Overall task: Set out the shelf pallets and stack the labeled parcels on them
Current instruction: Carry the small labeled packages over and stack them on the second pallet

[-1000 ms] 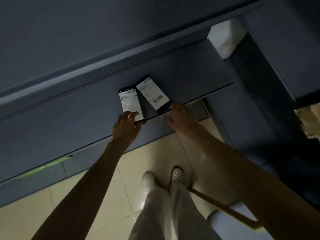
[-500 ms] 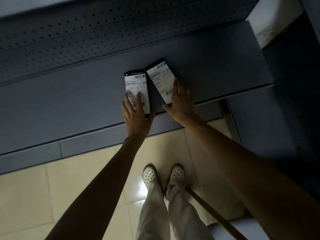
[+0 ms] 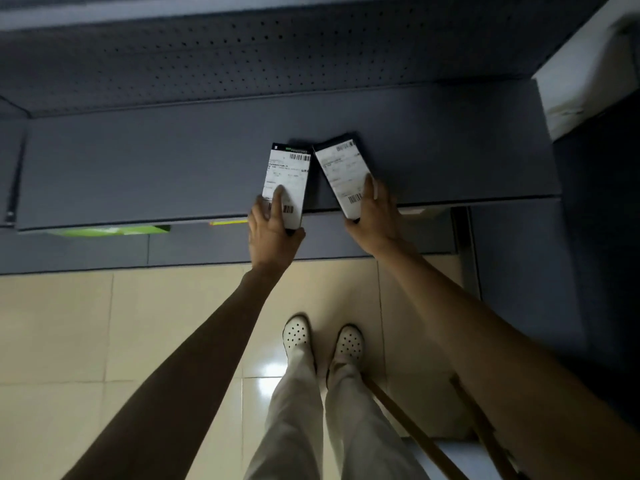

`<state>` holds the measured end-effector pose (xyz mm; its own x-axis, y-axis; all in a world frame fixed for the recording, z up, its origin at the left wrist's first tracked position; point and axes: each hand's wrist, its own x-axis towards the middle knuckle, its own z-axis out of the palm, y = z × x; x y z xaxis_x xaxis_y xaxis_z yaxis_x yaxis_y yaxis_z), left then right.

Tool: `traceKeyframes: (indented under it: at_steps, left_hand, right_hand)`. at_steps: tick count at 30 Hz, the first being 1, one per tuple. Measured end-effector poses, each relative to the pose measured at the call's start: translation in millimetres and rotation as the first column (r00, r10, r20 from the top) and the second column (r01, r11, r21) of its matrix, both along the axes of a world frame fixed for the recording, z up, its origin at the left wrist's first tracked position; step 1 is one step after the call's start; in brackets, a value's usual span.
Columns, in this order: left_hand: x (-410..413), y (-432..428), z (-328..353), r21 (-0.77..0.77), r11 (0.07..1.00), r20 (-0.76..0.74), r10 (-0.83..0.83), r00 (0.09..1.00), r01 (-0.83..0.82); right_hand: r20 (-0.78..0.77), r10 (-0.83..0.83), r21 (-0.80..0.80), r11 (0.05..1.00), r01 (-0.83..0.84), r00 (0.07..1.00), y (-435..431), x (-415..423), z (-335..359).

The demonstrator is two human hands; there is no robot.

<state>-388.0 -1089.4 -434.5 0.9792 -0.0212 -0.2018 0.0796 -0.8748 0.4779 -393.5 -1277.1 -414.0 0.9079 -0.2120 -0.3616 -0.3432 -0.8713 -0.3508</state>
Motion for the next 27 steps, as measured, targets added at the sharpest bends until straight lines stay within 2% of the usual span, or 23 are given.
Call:
traceKeyframes:
  at_steps: [7,12,21,27]
  left_hand:
    - [-60,96,60,-0.016,0.980,0.048,0.198,0.979,-0.197]
    - [-114,183,102,-0.044,0.908,0.091,0.418,0.904,-0.416]
    - [-224,352,178,-0.100,0.704,0.225,0.704,0.673,-0.703]
    - [-276,482,236,-0.151,0.611,0.316,0.775,0.548,-0.777]
  right_hand:
    - [-0.011,0.241,-0.020,0.970,-0.241,0.971,93,-25,70]
    - [0.013,0.454,-0.009,0.891,-0.454,0.891,190,-40,118]
    - [0.129,0.770,-0.035,0.633,-0.773,0.625,388,-85,198]
    - [0.221,0.858,-0.074,0.489,-0.869,0.464,529,-111,262]
